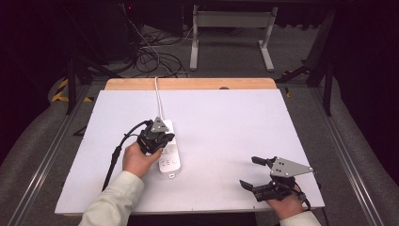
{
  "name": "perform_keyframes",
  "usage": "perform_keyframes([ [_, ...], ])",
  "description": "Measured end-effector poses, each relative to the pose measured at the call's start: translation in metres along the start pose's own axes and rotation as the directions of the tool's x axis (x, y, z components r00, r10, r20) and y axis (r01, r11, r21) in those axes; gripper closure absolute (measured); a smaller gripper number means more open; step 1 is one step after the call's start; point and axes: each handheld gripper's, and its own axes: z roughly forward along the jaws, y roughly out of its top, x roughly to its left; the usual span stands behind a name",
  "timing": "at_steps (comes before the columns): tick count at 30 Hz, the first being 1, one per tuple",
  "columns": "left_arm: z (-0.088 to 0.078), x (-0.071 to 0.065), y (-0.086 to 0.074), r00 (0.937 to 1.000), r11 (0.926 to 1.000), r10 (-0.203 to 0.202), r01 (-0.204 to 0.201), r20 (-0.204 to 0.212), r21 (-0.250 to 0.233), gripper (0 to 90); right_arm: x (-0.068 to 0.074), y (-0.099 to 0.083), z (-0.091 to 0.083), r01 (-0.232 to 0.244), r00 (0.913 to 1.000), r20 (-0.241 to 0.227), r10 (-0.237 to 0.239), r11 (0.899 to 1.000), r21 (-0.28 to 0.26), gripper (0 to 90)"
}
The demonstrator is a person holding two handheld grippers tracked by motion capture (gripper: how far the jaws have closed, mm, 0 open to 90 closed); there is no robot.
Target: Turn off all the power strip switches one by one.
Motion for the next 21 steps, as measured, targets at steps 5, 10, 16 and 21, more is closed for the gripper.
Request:
perform_keyframes([
  [5, 0.007, 0.001, -0.001, 1.0000, 0.9999, 0.006, -0.006, 0.002, 0.015, 90.0, 0.000, 0.000, 0.000, 0.001, 1.0000, -0.003, -0.001, 1.000, 0.000, 11.7],
  [10, 0.011, 0.006, -0.003, 0.9992, 0.9991, -0.030, 0.031, -0.028, 0.029, 90.0, 0.000, 0.000, 0.000, 0.003, 1.0000, -0.004, -0.003, 1.000, -0.001, 11.7],
  [16, 0.014, 0.006, -0.003, 0.9992, 0.9987, -0.031, 0.032, -0.026, 0.039, 90.0, 0.000, 0.000, 0.000, 0.001, 1.0000, -0.006, -0.001, 1.000, -0.004, 11.7],
  [21, 0.015, 0.007, -0.004, 0.9990, 0.9982, -0.031, 0.033, -0.032, 0.051, 90.0, 0.000, 0.000, -0.001, 0.001, 1.0000, -0.005, -0.001, 1.000, -0.004, 11.7],
])
